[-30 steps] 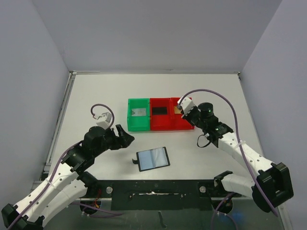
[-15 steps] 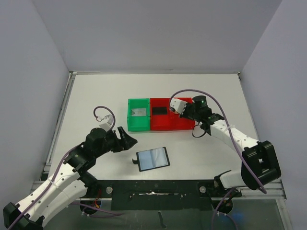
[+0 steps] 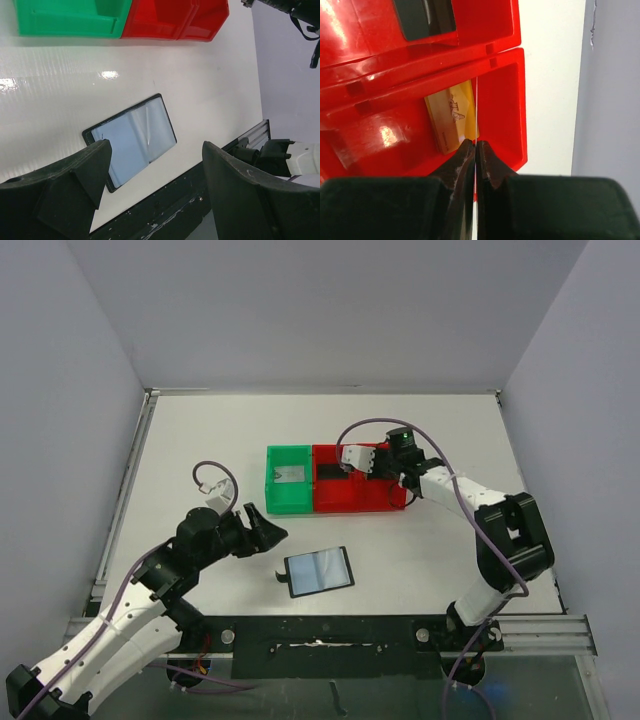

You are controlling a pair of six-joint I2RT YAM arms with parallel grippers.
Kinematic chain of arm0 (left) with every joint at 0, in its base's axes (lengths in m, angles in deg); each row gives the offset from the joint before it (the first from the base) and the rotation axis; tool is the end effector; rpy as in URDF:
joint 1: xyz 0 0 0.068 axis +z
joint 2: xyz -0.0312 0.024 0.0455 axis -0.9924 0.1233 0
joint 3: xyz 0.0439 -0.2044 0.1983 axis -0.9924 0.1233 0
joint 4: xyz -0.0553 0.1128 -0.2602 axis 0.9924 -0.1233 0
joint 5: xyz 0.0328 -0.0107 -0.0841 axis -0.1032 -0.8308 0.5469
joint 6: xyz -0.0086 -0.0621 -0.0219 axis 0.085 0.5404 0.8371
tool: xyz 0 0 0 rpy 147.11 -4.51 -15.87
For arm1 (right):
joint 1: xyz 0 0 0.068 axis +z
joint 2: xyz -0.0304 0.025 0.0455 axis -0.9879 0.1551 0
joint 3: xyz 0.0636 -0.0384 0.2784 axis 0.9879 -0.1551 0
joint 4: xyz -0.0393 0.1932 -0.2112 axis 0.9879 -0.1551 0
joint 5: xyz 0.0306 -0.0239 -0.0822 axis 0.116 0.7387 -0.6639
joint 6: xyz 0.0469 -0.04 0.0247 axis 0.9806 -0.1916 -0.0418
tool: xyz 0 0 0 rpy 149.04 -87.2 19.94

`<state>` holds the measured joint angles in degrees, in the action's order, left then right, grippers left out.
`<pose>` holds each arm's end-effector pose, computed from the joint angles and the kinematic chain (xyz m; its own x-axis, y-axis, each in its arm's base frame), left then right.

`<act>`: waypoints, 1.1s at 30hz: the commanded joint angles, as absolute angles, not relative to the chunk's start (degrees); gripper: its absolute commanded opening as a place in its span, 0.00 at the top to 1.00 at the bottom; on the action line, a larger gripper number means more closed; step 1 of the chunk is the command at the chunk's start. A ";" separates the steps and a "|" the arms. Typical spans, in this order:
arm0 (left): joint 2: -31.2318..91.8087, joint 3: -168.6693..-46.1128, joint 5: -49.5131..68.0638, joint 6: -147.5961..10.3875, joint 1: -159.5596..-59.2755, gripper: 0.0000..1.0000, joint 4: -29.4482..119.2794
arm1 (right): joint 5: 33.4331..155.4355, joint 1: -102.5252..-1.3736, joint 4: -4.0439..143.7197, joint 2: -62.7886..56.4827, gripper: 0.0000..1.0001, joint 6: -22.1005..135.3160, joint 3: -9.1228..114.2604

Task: Take the credit cards out of the card holder

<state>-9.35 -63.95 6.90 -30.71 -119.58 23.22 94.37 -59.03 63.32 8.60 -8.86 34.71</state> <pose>0.1454 -0.1150 0.2464 -0.7410 -0.3910 -0.5459 0.1604 0.6864 -0.7093 0.3554 0.1514 0.1999 0.0715 -0.8844 -0.4612 -0.7721 0.2437 -0.5870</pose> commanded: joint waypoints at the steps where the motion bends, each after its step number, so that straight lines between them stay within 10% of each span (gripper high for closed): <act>1: -9.91 -64.01 7.65 -28.61 -119.28 0.28 30.02 | 95.36 -59.84 65.08 11.80 1.00 -13.40 39.40; 33: -9.15 -64.23 7.98 -27.58 -119.29 0.28 28.87 | 92.90 -59.57 66.74 18.51 0.80 -12.77 39.29</act>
